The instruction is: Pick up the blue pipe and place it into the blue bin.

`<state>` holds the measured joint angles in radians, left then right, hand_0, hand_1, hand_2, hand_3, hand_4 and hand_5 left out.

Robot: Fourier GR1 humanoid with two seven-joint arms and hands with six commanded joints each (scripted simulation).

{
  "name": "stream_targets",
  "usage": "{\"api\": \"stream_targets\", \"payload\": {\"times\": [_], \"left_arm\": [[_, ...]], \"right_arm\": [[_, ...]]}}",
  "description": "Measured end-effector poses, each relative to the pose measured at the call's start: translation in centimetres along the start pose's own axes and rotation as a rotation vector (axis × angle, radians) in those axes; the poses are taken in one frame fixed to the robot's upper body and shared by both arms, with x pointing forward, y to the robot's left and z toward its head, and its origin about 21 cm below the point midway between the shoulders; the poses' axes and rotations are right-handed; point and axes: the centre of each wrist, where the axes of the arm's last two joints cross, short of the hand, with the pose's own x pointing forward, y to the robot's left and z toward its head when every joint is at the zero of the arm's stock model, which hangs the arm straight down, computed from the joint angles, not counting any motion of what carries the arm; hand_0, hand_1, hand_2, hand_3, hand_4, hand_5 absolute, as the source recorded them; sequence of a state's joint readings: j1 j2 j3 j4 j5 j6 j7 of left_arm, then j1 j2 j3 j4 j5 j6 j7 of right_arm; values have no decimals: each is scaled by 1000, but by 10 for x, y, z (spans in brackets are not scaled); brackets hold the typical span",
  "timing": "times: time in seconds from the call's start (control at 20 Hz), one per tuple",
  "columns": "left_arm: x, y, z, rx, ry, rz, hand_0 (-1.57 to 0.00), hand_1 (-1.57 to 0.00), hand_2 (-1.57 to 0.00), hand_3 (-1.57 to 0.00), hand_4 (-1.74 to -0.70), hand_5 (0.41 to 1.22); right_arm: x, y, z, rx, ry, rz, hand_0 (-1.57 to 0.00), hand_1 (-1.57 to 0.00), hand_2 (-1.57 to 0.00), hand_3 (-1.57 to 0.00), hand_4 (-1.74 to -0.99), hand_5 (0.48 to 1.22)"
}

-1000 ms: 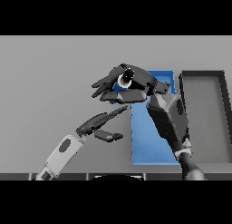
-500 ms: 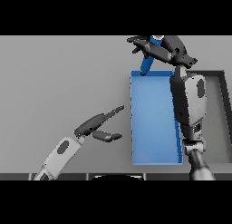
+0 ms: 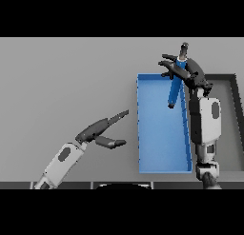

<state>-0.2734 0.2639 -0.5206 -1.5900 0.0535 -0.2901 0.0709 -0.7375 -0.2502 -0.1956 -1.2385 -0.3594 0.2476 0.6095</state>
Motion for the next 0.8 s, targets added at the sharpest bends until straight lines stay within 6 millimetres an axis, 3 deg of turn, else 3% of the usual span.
{"api": "stream_targets", "payload": {"times": [0.05,0.15,0.2,0.35,0.45,0.5,0.6,0.7,0.8], "left_arm": [[-4,-2,2,-3,5,3,1,1,1,1,-829,470],[0,-4,-1,-6,5,-3,1,1,1,1,-826,470],[0,-4,-2,-5,15,0,1,1,1,1,-827,471],[4,-1,-4,0,13,-7,1,1,1,1,-826,475],[0,-7,-2,-6,10,-2,1,1,1,1,-827,474],[0,-5,-2,-3,17,1,1,1,1,1,-829,474],[1,-6,-4,-7,11,-3,1,1,1,1,-829,476],[0,-6,-3,-9,9,-4,1,1,1,1,-828,476],[0,-8,-1,-3,10,-5,1,1,1,1,-827,477]], "right_arm": [[-11,1,2,-28,26,-9,-1571,-1571,-1571,-1571,-1499,1221],[-32,-2,4,-75,104,16,-1571,-1571,-1571,-1080,-1586,1221],[-42,-1,5,-83,138,24,-1571,-1571,-1571,-1178,-1569,1221],[-67,-2,8,-93,243,57,-1571,-1571,-1571,-693,-1653,1205],[-87,-1,10,-111,331,71,-1571,-1571,-1571,-1009,-1583,1199],[-94,0,8,-125,361,65,-1465,-1382,-1333,-807,-1534,1190],[-104,-1,3,-140,459,6,-937,-884,-853,-516,-1404,1159],[-107,-3,4,-132,528,-18,-599,-566,-545,-330,-1302,1182],[-101,2,7,-80,550,27,-383,-362,-349,-211,-1234,1091]]}}
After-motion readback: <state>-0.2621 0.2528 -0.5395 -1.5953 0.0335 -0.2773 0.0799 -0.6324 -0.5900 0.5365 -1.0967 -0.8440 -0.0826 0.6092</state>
